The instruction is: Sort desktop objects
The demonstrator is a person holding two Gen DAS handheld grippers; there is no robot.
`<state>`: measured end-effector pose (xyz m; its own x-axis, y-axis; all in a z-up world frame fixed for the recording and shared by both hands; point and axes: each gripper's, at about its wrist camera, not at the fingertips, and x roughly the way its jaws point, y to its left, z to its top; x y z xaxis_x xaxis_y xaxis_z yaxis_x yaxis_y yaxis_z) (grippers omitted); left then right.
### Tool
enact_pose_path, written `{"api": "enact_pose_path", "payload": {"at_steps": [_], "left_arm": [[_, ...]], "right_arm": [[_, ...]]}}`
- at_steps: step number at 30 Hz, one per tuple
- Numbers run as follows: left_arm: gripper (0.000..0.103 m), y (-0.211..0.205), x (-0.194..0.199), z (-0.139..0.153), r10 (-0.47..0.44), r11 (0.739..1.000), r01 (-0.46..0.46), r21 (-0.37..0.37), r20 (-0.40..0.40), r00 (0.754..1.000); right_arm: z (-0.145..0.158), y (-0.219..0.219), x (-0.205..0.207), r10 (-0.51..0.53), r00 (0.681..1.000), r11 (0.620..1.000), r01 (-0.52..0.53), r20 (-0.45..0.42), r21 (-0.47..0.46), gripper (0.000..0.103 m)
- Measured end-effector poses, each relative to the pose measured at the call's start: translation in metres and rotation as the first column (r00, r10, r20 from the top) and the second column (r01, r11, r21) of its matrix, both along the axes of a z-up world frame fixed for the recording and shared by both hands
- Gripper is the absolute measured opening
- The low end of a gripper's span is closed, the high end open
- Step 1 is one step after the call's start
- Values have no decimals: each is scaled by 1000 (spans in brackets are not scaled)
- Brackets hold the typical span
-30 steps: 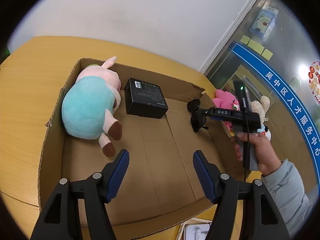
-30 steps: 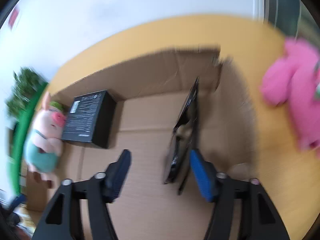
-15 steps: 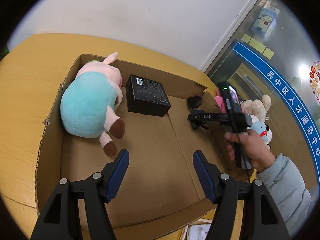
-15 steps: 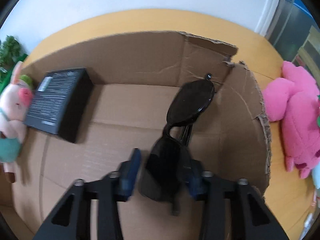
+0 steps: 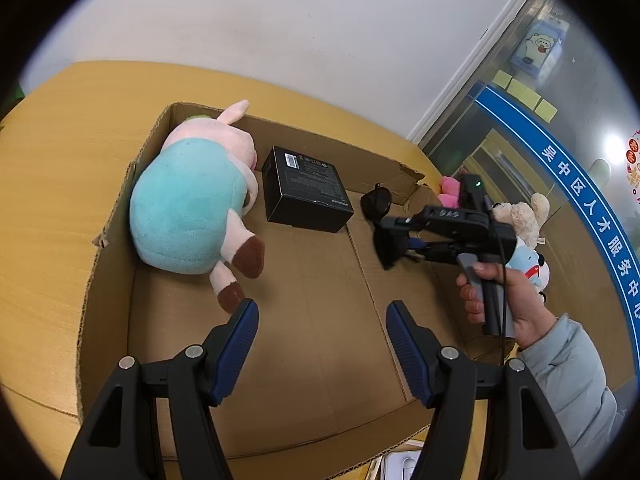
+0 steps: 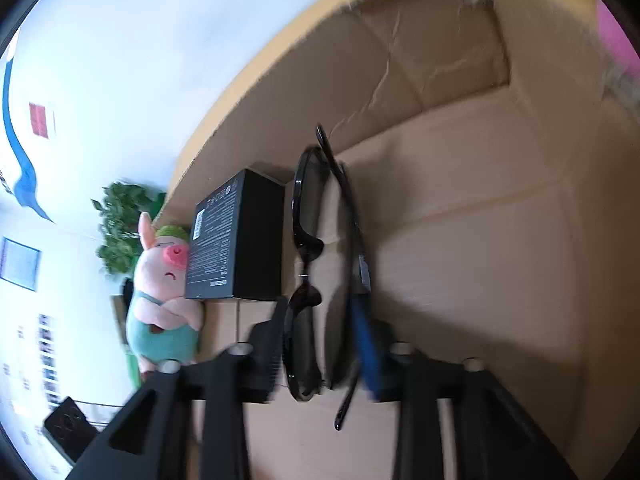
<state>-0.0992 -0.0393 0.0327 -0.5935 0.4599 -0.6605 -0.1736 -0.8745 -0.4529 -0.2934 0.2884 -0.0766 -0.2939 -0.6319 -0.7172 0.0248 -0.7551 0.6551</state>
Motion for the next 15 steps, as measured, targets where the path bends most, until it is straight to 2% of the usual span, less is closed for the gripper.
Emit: {"api": "enact_pose_path", "payload": {"at_steps": [1,3,4,6,8,10,11,12,14,15], "left_arm": [[66,1,0,-1,-3,1000,3,-2,1,1000],[66,4,-1,-1,-9,1000,9,-3,2,1000],[66,5,-1,-1,-13,1000,13,-4,1,1000],[66,6,-2,-1,-14,1000,14,-5,-1,1000],[66,6,-3,-1,-13,1000,13,-2,0,1000],[66,5,-4,-1,-11,1000,11,-2,0,1000],[66,5,-4,-1,-11,1000,11,-2,0,1000],[66,4,-4,-1,-10,1000,10,-2,-1,1000],[66,4,-5,0,-8,1000,8,0,-2,1000],[66,3,-6,0,-7,1000,7,3,-2,1000]], "right_arm": [[8,1,1,-5,1000,998,6,-17,58,73],[20,0,6,-8,998,972,22,-64,232,92],[29,-2,8,10,995,954,20,-100,298,91],[40,-6,11,44,990,933,8,-135,361,92],[53,-16,17,89,978,892,5,-188,451,92],[64,-32,31,163,960,835,-11,-228,550,92],[66,-50,35,203,950,793,-16,-239,610,92],[67,-59,39,258,935,739,-29,-242,673,90],[59,-67,47,323,922,655,-56,-212,753,73],[51,-71,45,325,928,644,-78,-180,761,43]]}}
